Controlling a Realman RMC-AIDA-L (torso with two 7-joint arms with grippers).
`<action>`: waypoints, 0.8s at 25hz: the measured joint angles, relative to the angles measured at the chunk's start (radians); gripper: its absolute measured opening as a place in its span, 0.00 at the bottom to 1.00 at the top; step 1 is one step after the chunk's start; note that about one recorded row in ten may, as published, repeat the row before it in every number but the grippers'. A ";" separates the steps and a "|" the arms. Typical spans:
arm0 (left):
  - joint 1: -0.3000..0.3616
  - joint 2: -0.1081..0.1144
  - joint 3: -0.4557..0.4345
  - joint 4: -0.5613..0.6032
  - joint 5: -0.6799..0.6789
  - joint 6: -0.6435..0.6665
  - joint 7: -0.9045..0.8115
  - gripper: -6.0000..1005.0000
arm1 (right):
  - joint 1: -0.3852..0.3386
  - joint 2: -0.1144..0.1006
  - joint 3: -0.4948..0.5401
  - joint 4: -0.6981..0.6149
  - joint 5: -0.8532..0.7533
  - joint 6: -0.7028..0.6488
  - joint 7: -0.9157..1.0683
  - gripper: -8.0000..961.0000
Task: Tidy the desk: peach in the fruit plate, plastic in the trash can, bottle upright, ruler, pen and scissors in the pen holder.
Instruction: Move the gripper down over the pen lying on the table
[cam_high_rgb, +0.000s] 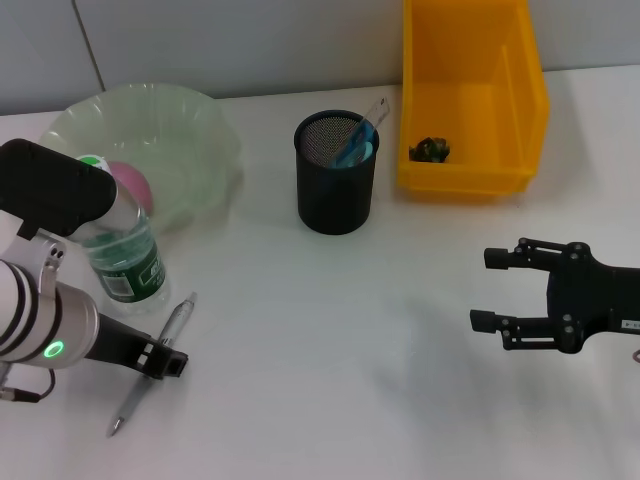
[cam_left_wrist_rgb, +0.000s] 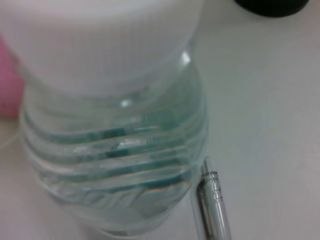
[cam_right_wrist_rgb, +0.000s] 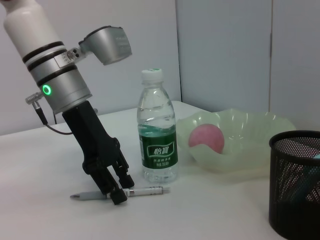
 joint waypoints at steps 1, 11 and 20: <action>0.000 0.000 0.000 0.000 0.000 0.000 0.000 0.50 | 0.000 0.000 0.000 0.001 0.000 0.002 0.000 0.84; -0.014 0.000 0.021 -0.001 0.026 0.014 -0.001 0.46 | -0.003 0.000 0.000 0.000 0.002 0.006 0.000 0.84; -0.018 0.000 0.024 -0.001 0.025 0.023 -0.002 0.40 | -0.006 0.000 0.000 -0.004 0.003 0.006 0.000 0.84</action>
